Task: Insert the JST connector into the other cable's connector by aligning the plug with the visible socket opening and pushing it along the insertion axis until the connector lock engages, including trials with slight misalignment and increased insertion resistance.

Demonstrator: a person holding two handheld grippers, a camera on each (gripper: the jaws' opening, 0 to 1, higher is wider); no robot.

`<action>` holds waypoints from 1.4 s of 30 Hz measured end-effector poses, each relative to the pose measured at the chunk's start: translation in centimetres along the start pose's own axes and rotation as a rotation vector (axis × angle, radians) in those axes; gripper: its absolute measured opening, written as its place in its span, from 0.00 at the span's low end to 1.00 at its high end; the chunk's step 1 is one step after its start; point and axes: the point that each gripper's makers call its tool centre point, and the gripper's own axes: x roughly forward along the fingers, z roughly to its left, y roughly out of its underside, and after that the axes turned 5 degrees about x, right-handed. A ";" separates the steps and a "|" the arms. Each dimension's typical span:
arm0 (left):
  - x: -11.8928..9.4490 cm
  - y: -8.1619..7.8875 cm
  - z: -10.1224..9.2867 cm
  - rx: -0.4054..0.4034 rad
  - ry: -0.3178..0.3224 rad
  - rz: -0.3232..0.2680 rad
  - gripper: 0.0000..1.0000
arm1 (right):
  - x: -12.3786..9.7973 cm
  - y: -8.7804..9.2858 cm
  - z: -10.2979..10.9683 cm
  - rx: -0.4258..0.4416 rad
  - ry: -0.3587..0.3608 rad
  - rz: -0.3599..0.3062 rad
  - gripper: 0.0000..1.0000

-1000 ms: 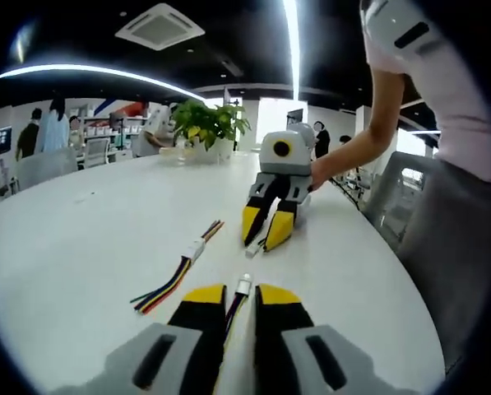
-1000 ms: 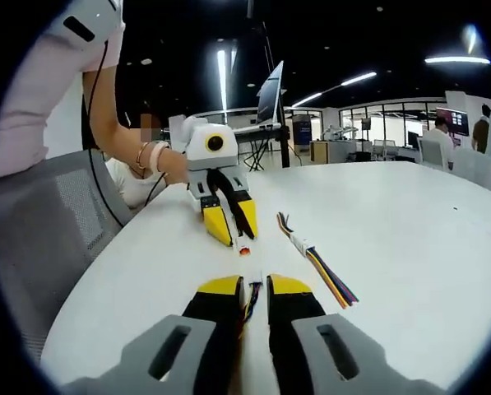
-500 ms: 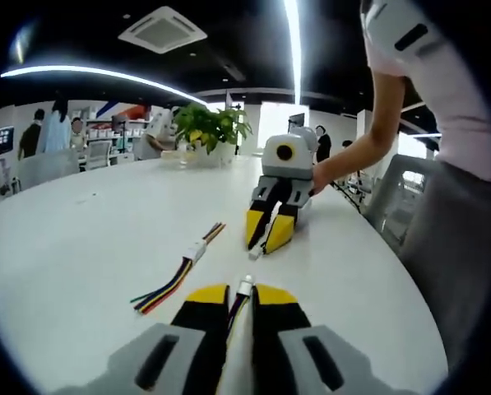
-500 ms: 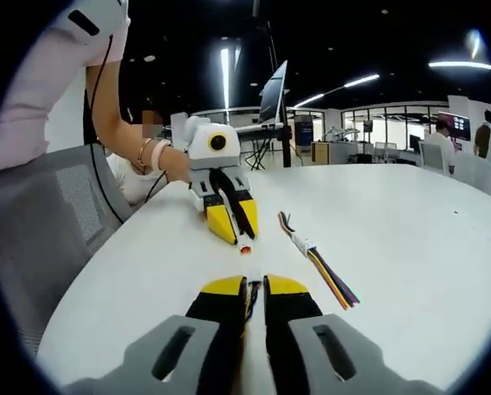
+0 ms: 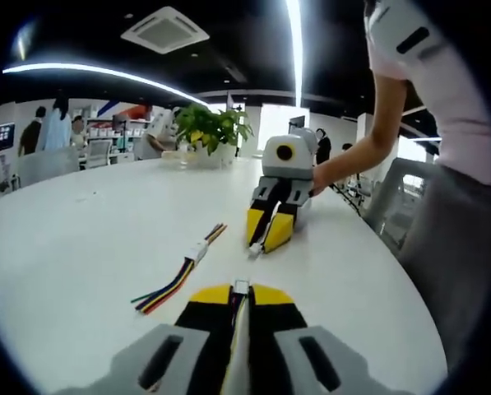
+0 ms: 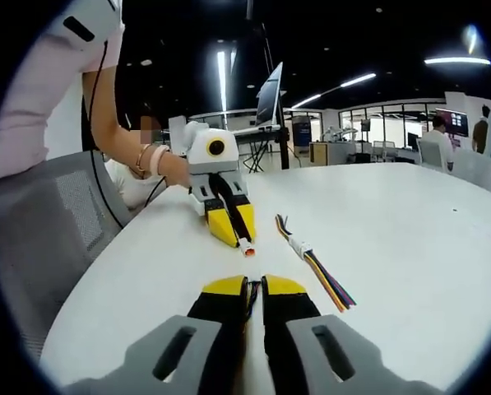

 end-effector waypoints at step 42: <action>1.7 -2.2 -0.9 0.070 0.104 0.028 0.00 | 1.0 -1.3 0.8 -0.026 -0.108 0.017 0.03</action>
